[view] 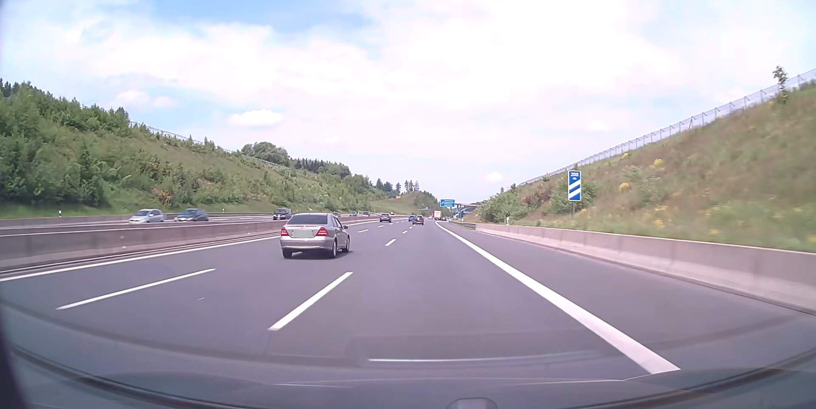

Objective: Follow the waypoints while adhering to traffic rules and regulations

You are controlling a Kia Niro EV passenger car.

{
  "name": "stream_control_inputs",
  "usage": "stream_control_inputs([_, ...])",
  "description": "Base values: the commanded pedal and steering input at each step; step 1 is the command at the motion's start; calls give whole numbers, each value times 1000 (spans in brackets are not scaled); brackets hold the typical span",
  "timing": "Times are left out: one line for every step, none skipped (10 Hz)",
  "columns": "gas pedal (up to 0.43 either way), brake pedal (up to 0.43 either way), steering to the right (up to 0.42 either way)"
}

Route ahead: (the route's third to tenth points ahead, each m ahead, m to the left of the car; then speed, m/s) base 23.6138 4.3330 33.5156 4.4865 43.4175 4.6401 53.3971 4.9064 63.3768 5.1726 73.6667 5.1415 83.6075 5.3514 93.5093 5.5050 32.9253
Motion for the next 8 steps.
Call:
stream_control_inputs([240,0,0])
stream_control_inputs([240,0,-1])
stream_control_inputs([240,0,-1])
stream_control_inputs([240,0,-1])
stream_control_inputs([240,0,-1])
stream_control_inputs([240,0,-1])
stream_control_inputs([240,0,-1])
stream_control_inputs([240,0,0])
